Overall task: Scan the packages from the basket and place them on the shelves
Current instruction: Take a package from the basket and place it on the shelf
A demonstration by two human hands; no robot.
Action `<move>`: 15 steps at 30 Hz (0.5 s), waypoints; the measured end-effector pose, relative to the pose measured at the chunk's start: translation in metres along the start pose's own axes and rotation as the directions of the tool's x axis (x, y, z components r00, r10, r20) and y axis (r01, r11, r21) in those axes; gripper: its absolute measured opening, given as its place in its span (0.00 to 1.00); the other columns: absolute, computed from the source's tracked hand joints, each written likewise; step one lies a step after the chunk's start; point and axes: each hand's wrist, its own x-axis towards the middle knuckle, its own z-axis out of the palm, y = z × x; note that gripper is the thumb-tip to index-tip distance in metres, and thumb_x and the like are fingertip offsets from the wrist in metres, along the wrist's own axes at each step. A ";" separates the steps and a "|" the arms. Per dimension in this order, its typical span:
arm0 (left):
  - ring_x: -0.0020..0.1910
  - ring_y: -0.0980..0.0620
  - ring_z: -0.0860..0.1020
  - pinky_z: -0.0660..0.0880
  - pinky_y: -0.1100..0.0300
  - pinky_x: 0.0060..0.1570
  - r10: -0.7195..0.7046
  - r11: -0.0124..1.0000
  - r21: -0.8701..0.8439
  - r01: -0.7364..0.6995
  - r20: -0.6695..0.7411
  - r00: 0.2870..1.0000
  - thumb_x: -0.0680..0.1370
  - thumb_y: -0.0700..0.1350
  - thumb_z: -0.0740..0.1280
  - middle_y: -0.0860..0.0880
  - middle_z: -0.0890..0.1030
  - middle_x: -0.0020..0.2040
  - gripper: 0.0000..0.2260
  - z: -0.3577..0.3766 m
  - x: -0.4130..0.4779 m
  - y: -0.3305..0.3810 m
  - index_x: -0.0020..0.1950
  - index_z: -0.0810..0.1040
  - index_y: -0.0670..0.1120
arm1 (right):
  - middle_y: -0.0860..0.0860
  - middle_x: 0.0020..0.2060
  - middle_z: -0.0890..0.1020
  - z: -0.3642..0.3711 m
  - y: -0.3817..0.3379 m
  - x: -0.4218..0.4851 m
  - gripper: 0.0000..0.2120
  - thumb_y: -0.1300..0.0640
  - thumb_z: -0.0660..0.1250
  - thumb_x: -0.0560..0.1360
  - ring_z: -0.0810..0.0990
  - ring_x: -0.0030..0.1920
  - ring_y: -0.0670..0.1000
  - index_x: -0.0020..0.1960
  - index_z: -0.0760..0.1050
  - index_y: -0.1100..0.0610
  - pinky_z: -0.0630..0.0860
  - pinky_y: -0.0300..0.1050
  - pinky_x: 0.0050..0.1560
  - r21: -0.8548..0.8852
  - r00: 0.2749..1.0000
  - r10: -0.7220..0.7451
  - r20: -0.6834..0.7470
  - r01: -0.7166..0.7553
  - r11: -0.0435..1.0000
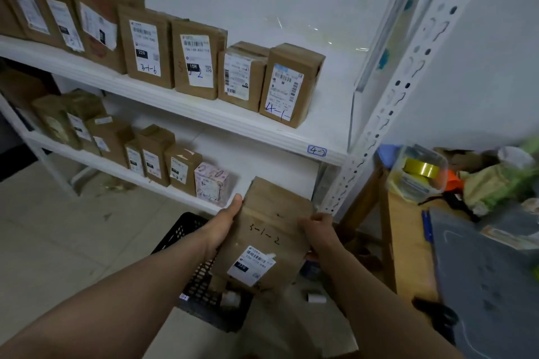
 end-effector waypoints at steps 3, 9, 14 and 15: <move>0.43 0.48 0.77 0.74 0.51 0.52 -0.035 0.999 -0.021 0.035 0.011 0.999 0.79 0.68 0.57 0.47 0.80 0.44 0.23 0.011 0.032 0.031 0.47 0.77 0.50 | 0.56 0.58 0.73 -0.001 -0.021 0.038 0.19 0.58 0.65 0.81 0.78 0.50 0.56 0.67 0.60 0.51 0.81 0.53 0.43 -0.018 0.999 -0.045 -0.011 0.045 0.999; 0.61 0.41 0.77 0.73 0.42 0.67 -0.123 0.992 -0.009 0.122 -0.067 0.990 0.77 0.64 0.67 0.44 0.80 0.61 0.21 0.022 0.117 0.055 0.60 0.78 0.49 | 0.54 0.62 0.72 0.003 -0.046 0.102 0.27 0.63 0.63 0.80 0.74 0.47 0.47 0.74 0.57 0.52 0.76 0.50 0.48 -0.069 0.991 -0.132 -0.002 0.132 0.989; 0.50 0.45 0.79 0.77 0.47 0.62 -0.099 0.995 -0.026 0.097 -0.108 0.989 0.84 0.51 0.61 0.44 0.81 0.51 0.13 0.035 0.170 0.063 0.58 0.78 0.44 | 0.53 0.59 0.73 0.006 -0.062 0.136 0.33 0.59 0.60 0.83 0.75 0.49 0.52 0.81 0.46 0.53 0.75 0.52 0.56 -0.285 0.982 -0.175 0.064 0.186 0.940; 0.46 0.46 0.78 0.78 0.48 0.59 -0.079 0.997 -0.020 0.077 -0.115 0.990 0.84 0.51 0.61 0.45 0.80 0.48 0.14 0.038 0.179 0.064 0.60 0.78 0.42 | 0.55 0.62 0.73 0.007 -0.064 0.140 0.34 0.59 0.60 0.82 0.76 0.53 0.55 0.82 0.44 0.54 0.76 0.54 0.60 -0.349 0.983 -0.168 0.072 0.183 0.919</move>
